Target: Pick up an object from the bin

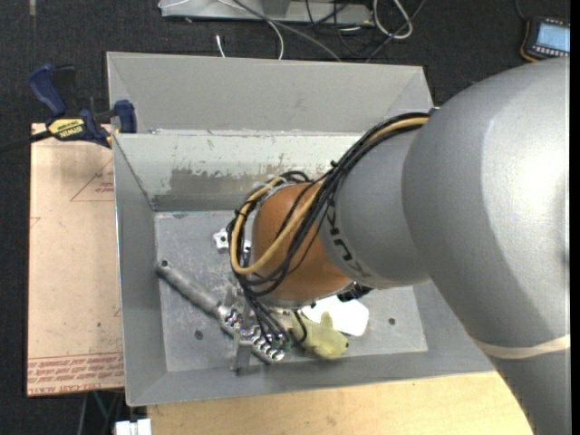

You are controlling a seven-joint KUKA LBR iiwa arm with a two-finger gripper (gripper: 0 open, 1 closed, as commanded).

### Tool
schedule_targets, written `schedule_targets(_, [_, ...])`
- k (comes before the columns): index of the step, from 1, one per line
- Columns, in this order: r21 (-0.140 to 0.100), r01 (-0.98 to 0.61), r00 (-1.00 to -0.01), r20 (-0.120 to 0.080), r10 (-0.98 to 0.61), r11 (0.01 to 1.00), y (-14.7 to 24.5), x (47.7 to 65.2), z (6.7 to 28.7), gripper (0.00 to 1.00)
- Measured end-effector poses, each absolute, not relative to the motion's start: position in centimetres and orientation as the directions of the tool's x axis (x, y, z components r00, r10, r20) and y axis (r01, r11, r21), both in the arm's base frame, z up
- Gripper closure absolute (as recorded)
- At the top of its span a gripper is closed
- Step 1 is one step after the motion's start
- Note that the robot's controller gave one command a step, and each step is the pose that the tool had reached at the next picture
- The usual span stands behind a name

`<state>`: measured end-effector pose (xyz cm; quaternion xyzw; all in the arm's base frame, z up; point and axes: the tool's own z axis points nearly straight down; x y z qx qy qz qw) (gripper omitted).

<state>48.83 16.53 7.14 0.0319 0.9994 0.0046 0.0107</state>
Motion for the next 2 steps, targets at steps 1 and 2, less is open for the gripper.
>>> schedule_targets(1, [0.006, 0.079, -0.997, -0.013, 0.079, 0.997, 15.1, 49.1, 7.1, 0.0])
schedule_targets(2, [0.012, 0.065, -0.998, -0.023, 0.066, 0.998, 16.4, 49.0, 7.2, 0.0])
